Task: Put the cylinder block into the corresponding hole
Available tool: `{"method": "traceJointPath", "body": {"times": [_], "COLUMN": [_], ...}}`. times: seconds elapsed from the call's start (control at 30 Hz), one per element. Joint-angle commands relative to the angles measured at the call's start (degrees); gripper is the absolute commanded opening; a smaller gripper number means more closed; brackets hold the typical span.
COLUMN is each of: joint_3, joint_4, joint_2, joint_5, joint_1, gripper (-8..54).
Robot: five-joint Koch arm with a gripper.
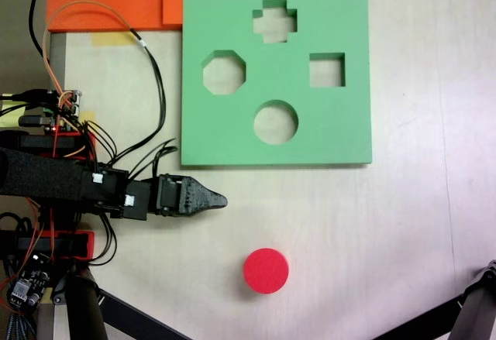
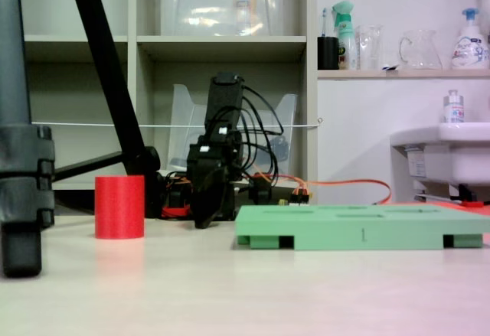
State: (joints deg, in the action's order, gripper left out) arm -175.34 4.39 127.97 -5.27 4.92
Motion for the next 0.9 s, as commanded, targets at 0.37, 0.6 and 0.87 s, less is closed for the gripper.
{"method": "traceJointPath", "body": {"times": [0.37, 0.6, 0.87], "joint_3": [-4.1, -4.1, -4.2], "joint_4": [1.1, 1.2, 1.0], "joint_2": [1.1, 1.1, 1.3], "joint_5": [-0.5, -0.5, 3.4], "joint_1": [0.3, 0.3, 0.2], "gripper": [34.0, 34.0, 33.8]}}
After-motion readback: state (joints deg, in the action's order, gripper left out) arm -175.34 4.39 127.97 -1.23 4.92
